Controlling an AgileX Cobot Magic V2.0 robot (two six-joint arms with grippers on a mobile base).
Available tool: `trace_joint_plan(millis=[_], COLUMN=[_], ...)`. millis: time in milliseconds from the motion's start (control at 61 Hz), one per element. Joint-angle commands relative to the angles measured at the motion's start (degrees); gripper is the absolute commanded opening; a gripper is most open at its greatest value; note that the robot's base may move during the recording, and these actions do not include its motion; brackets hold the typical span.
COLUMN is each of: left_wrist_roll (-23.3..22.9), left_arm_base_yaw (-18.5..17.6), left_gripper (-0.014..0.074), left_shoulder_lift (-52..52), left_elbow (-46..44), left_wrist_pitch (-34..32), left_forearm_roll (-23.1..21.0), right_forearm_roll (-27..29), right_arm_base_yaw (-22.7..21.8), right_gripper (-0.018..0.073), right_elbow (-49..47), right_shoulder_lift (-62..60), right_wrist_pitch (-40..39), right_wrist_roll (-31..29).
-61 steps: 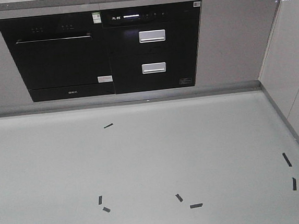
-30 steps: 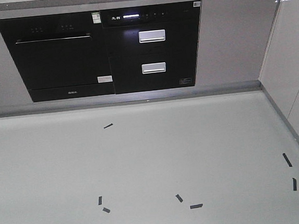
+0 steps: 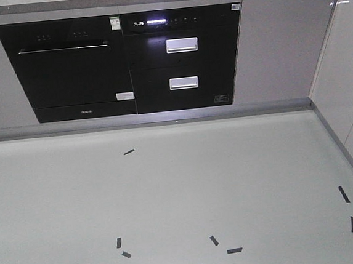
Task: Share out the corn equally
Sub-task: 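Drive the base forward toward the counter with the pot and plates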
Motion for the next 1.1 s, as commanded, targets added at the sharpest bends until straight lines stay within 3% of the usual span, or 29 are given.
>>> trace_joint_plan(millis=[0,1082], left_wrist_roll=[0.07,0.07], left_arm_base_yaw=[-0.45,-0.45], left_gripper=[-0.0006,-0.0006], left_shoulder_lift=[-0.81,-0.81], left_elbow=[-1.3,-1.3], left_wrist_pitch=[-4.4,-4.4], left_forearm_roll=[-0.54,-0.54], right_forearm_roll=[-0.69,-0.69], right_arm_base_yaw=[-0.36,-0.36], right_gripper=[-0.0002,-0.0002], right_elbow=[1.05,1.05], right_shoulder_lift=[-0.4,-0.4], right_wrist_pitch=[-4.37,-4.37], right_wrist_roll=[-0.49,-0.49])
